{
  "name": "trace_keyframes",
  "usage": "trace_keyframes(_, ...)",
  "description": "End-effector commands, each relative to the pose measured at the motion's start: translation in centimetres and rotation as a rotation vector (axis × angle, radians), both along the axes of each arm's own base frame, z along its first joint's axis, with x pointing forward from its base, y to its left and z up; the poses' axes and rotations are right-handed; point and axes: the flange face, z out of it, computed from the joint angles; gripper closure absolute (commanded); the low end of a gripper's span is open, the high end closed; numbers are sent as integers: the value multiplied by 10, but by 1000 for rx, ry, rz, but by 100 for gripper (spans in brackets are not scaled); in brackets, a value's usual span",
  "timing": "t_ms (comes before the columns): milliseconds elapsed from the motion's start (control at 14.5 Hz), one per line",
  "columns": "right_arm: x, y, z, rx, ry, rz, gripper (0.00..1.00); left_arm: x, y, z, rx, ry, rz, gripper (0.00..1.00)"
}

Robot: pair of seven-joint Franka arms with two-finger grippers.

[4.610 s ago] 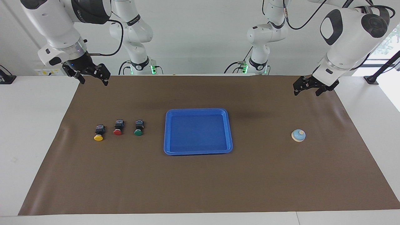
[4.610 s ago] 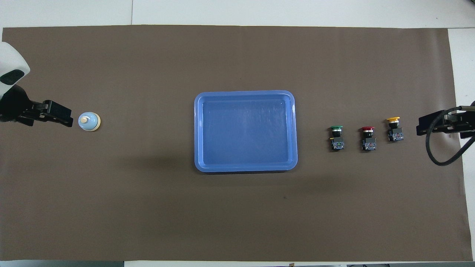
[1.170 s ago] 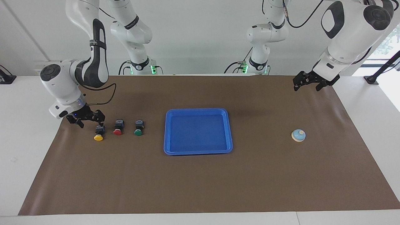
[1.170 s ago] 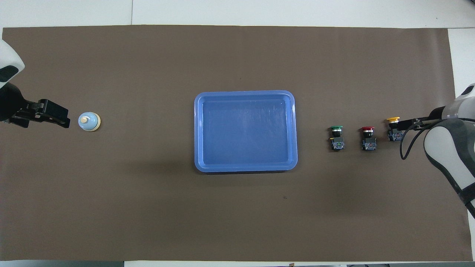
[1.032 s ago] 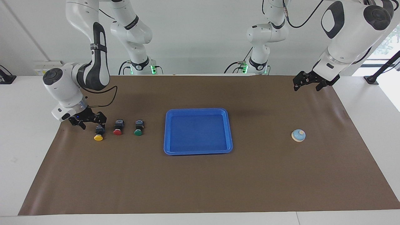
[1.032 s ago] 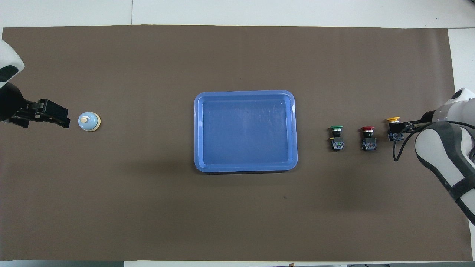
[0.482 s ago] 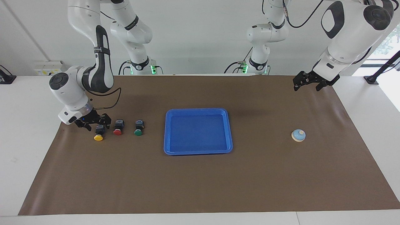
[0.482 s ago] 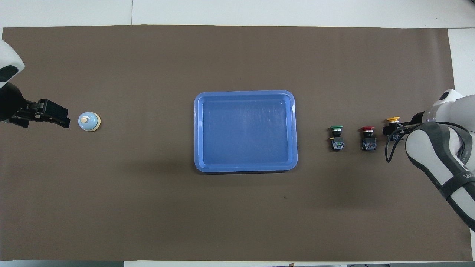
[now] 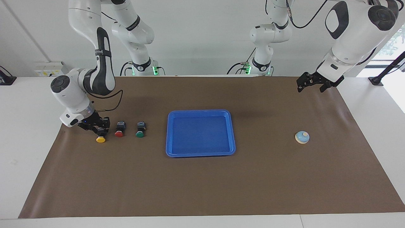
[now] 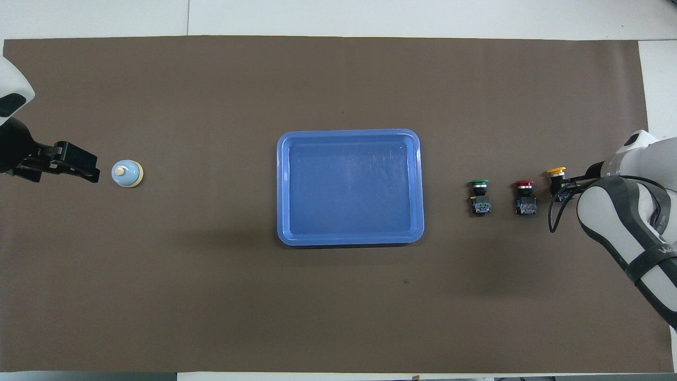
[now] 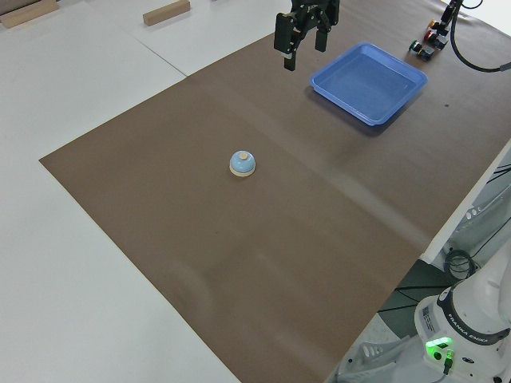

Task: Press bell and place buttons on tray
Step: 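Reach the right gripper to the yellow button and grasp it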

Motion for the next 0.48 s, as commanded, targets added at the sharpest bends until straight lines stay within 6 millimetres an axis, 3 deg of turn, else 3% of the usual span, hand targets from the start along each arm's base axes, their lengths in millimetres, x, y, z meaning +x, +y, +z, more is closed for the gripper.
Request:
trace_keyframes(0, -4, -2, -4, 7, -21, -16, 86, -3, 1, 0, 3, 1, 13, 0)
trace_keyframes(69, -2, -3, -3, 6, -24, -16, 100, -4, 1, 1, 3, -1, 14, 0)
trace_keyframes(206, 10, -1, 16, 2, -44, -8, 100, -4, 1, 1, 3, -1, 12, 0)
trace_keyframes(344, 29, 7, 53, 10, -19, -34, 100, -3, 1, 0, 3, 1, 13, 0)
trace_keyframes(413, 41, 20, 76, 13, -13, -53, 100, -4, 1, 1, 3, -1, 12, 0)
